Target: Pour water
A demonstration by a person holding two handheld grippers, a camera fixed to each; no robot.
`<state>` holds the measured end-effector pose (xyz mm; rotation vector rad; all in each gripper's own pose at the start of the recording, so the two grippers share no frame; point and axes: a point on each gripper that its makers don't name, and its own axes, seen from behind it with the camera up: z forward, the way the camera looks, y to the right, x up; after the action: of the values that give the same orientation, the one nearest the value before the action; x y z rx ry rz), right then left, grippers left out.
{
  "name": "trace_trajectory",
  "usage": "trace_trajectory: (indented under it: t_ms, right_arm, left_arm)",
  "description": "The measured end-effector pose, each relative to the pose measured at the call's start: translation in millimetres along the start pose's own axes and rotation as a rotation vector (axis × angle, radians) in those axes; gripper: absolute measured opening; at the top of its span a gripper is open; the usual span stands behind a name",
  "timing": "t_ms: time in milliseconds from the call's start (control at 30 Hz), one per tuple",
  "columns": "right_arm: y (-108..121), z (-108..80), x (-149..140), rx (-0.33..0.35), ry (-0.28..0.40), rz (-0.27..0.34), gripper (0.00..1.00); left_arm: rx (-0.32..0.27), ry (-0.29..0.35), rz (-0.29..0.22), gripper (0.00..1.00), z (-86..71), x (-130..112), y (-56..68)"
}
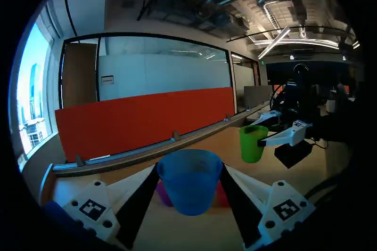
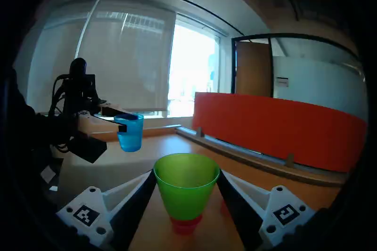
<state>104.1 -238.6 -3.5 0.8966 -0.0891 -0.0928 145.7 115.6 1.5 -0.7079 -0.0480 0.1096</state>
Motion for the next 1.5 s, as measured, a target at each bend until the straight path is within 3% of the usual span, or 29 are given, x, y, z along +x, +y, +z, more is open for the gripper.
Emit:
trace_trajectory:
  t_ms: [500, 1500]
  right_arm:
    - [-29, 7.3, 0, 0.091, -0.011, -0.002, 0.93]
    - [-59, 28.6, -10, 0.203, -0.043, 0.002, 0.94]
  left_arm:
    - [-0.009, 0.002, 0.012, 0.87, 0.2, 4, -0.9]
    - [-0.018, 0.019, 0.064, 0.87, 3.6, 13, -10.0]
